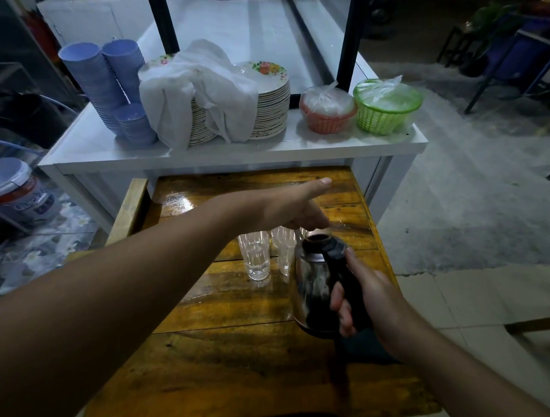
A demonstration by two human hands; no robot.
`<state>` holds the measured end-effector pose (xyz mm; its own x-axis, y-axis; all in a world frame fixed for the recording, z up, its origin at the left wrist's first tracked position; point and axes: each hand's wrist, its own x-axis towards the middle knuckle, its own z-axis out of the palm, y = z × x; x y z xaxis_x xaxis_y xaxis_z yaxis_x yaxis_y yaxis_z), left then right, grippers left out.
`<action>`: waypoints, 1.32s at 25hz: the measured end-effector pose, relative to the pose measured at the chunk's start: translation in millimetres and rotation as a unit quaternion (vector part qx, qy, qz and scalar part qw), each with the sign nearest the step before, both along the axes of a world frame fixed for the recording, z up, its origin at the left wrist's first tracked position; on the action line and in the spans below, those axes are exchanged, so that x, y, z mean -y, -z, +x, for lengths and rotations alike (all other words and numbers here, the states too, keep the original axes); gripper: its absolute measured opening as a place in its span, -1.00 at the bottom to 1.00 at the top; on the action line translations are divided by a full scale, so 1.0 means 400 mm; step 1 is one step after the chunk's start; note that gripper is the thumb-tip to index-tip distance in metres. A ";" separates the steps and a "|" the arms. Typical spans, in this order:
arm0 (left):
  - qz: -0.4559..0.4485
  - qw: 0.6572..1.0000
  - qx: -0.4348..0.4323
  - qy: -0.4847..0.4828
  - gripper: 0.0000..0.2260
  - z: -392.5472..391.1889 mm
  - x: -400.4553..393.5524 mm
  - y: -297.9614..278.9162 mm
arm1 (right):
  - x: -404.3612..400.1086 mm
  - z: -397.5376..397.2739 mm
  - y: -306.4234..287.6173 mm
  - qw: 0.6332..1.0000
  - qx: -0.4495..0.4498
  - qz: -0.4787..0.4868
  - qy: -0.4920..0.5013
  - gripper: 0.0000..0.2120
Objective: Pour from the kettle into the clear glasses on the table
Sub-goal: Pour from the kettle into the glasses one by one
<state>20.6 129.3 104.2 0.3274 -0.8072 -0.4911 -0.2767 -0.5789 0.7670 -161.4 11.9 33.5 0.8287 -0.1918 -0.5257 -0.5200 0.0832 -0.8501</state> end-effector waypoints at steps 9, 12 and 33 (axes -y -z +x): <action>-0.027 0.999 0.035 -0.018 -0.25 0.050 0.019 -0.061 | 0.028 0.061 -0.046 0.998 0.055 0.010 -0.010 -0.31; -0.013 0.998 0.057 -0.011 -0.27 0.070 0.032 -0.066 | 0.035 0.112 -0.082 0.999 0.027 0.029 -0.016 -0.32; -0.040 0.997 0.048 -0.051 -0.29 0.198 0.015 0.043 | 0.032 0.337 -0.186 0.985 -0.147 0.087 -0.024 -0.39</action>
